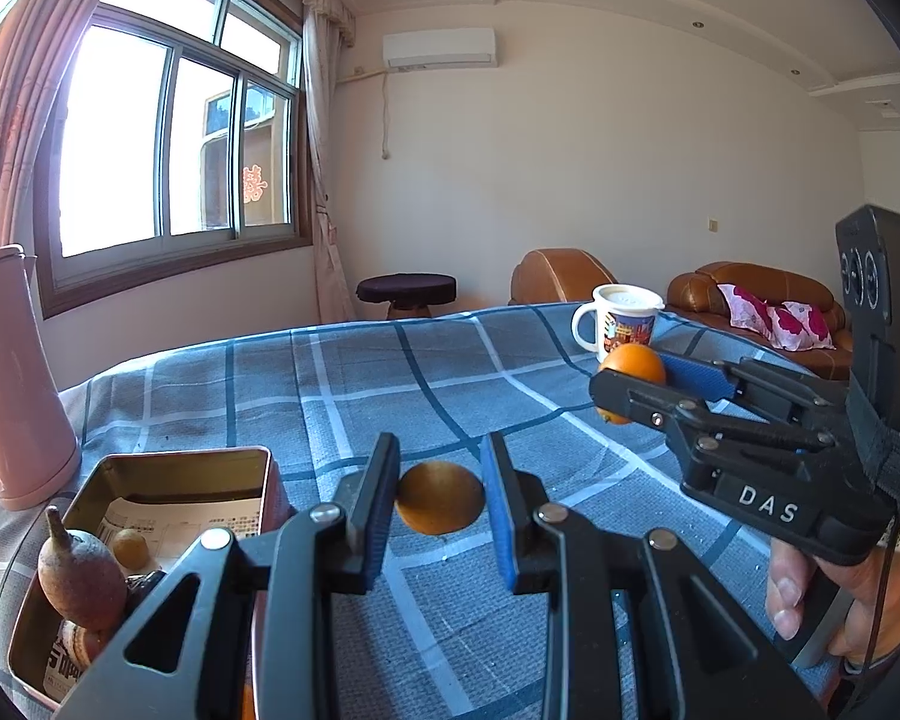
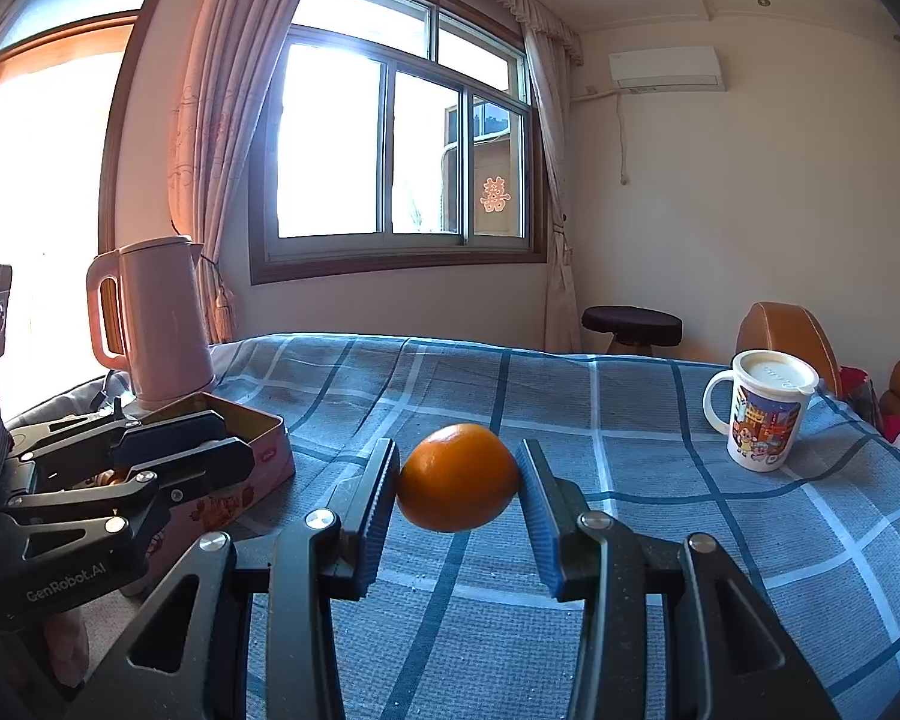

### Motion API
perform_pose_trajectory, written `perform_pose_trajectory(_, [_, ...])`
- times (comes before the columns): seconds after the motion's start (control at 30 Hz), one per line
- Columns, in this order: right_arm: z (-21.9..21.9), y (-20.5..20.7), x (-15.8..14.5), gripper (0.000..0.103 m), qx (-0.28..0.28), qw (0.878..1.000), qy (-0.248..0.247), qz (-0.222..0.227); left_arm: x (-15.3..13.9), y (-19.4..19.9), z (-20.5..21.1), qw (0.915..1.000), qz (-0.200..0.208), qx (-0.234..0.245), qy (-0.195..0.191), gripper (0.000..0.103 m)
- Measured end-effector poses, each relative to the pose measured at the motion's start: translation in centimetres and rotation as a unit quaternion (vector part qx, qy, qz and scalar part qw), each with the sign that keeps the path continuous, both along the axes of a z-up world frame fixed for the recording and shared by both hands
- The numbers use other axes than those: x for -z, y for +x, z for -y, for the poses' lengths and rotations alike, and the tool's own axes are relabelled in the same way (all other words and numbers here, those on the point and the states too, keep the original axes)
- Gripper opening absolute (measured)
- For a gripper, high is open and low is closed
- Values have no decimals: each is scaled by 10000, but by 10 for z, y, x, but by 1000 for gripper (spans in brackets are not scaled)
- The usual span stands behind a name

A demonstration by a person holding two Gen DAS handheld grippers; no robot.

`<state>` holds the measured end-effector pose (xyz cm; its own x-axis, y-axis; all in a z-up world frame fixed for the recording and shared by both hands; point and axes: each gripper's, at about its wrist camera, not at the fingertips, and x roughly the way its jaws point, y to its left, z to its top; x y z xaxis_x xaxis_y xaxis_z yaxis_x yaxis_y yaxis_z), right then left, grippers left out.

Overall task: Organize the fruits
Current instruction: 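Carry the yellow-brown fruit with the left tool while the right tool carries the orange to the tin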

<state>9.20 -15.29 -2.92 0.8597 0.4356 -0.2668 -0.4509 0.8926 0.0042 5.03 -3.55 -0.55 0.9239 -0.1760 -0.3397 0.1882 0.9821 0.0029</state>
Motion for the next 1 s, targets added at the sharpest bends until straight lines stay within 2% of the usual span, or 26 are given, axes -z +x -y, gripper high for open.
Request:
perform_pose_trajectory(0.4, [-13, -4, 0, 42, -132, 9999, -41, 0, 0, -3, -5, 10000, -11, -25, -53, 29])
perform_pose_trajectory(1.0, [-51, -6, 2, 42, -511, 9984, -227, -70, 3, -8, -40, 9989, -124, -378, -258, 29])
